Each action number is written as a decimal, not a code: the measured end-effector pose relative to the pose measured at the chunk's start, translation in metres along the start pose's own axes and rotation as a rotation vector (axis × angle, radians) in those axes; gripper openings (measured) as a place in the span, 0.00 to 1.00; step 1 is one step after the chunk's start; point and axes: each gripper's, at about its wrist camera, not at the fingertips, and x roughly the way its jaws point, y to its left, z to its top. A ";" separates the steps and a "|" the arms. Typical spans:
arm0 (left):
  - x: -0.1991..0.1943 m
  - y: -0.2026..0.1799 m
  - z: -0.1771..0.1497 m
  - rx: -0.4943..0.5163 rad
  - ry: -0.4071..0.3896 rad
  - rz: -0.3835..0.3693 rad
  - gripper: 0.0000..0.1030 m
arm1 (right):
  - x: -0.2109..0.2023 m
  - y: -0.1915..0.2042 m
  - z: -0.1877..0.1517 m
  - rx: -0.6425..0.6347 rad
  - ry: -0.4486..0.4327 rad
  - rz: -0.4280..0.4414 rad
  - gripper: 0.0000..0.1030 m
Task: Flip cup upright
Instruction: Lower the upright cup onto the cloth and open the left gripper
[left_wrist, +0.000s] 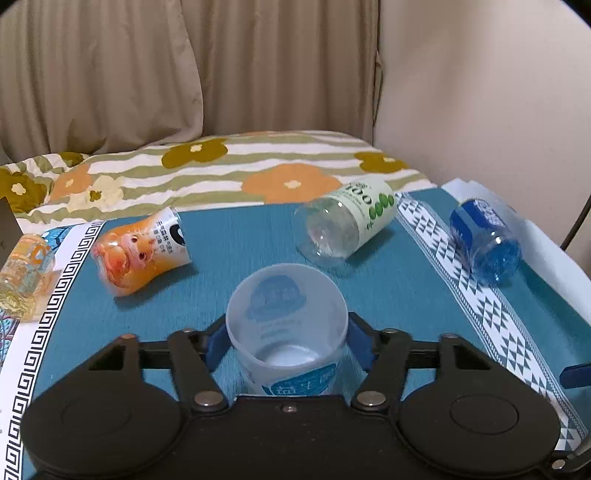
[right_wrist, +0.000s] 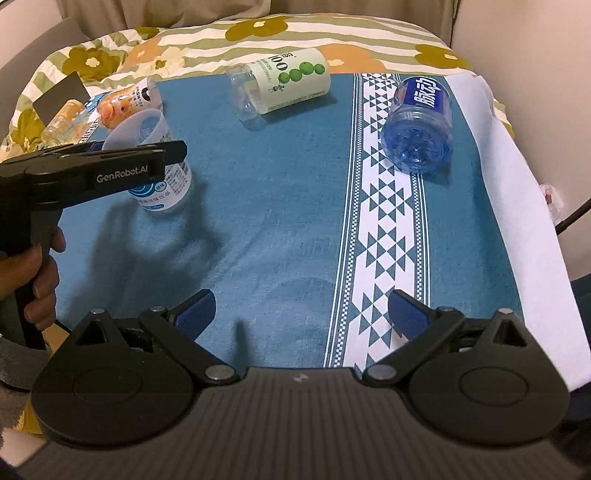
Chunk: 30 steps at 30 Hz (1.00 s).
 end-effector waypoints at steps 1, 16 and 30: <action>0.000 0.000 0.000 0.002 0.001 -0.001 0.73 | 0.000 0.000 0.000 0.003 0.000 0.001 1.00; -0.084 0.013 0.032 -0.025 -0.034 -0.003 0.94 | -0.044 0.003 0.013 0.049 -0.074 -0.013 1.00; -0.196 0.056 0.045 -0.088 0.013 0.055 1.00 | -0.133 0.035 0.042 0.069 -0.189 -0.095 1.00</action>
